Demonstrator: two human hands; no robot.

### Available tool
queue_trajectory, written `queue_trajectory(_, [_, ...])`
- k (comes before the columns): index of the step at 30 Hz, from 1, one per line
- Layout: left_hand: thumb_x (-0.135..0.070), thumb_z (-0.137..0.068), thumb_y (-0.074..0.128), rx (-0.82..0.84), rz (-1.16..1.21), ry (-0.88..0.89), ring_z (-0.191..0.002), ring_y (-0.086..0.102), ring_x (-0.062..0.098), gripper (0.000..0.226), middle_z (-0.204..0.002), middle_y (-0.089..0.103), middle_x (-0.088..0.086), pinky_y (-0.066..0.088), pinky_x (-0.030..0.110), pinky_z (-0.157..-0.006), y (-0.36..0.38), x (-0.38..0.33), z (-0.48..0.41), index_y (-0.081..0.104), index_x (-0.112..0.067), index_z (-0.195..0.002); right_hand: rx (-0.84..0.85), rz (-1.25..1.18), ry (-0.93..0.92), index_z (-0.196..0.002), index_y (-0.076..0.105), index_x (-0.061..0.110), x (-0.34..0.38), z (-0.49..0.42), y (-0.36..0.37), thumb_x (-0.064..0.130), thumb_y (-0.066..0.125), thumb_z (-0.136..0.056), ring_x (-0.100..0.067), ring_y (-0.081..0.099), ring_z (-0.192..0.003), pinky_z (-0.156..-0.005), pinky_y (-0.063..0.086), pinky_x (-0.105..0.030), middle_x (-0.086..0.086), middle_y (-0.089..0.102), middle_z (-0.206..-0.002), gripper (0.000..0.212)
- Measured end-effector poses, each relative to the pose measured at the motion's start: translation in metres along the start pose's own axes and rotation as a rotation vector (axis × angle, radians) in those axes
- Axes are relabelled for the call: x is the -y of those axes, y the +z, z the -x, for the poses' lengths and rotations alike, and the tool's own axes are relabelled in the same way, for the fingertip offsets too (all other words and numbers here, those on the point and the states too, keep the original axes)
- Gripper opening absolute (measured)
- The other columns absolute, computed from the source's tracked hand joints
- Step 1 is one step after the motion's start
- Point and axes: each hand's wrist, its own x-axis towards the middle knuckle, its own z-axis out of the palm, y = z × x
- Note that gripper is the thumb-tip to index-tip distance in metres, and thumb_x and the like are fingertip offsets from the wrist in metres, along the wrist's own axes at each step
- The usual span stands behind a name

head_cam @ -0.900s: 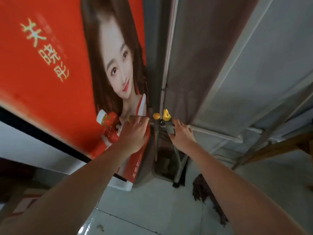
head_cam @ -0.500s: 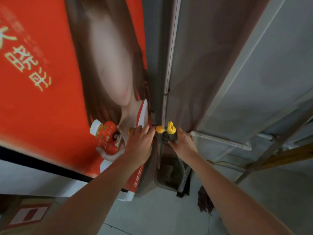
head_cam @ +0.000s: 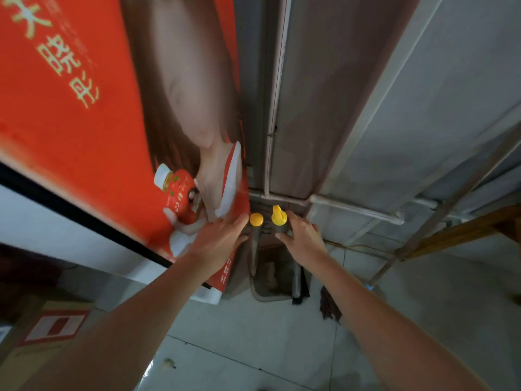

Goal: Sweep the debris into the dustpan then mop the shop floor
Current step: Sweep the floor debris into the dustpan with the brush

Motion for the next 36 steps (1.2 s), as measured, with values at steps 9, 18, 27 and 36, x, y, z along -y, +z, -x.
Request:
queue_trajectory(9, [-0.041,-0.097,0.040,0.060,-0.035,-0.072,-0.083,0.066,0.029,0.040,-0.107,0.064,0.006,0.039,0.033,-0.052,0.008,-0.056,0.059,0.039,-0.016,-0.128,0.016,0.026,0.038,-0.126,0.048,0.026,-0.004,0.056,-0.004,0.021,0.060,-0.089,-0.025,0.053,-0.119,-0.099,0.034,-0.038,0.000,0.062,-0.121,0.039])
queue_trajectory(18, [-0.026,-0.076,0.061,-0.256,-0.237,0.081,-0.050,0.058,0.024,0.033,-0.071,0.060,0.003,0.045,0.029,-0.042,-0.006,-0.068,0.133,0.041,-0.016,-0.100,-0.079,-0.072,0.013,-0.126,0.052,0.019,0.011,0.128,-0.008,0.017,0.062,-0.087,-0.029,0.055,-0.116,-0.096,0.037,-0.037,-0.003,0.065,-0.116,0.041])
queue_trajectory(27, [-0.015,-0.084,0.059,-0.067,-0.276,-0.124,-0.083,0.062,0.031,0.044,-0.105,0.061,0.007,0.050,0.039,-0.065,-0.041,-0.081,0.235,0.038,-0.015,-0.123,-0.039,-0.221,-0.079,-0.124,0.051,0.016,0.061,0.198,0.017,0.015,0.065,-0.085,-0.025,0.060,-0.085,-0.065,0.033,-0.024,0.011,0.052,-0.073,0.041])
queue_trajectory(36, [-0.020,-0.095,0.047,-0.100,-0.179,-0.405,-0.097,0.058,0.025,0.040,-0.116,0.054,0.001,0.047,0.037,-0.071,-0.051,-0.085,0.371,0.030,-0.020,-0.132,0.046,-0.199,-0.202,-0.127,0.051,0.017,0.116,0.292,0.051,0.015,0.065,-0.084,-0.032,0.062,-0.097,-0.072,0.037,-0.025,-0.014,0.067,-0.103,0.045])
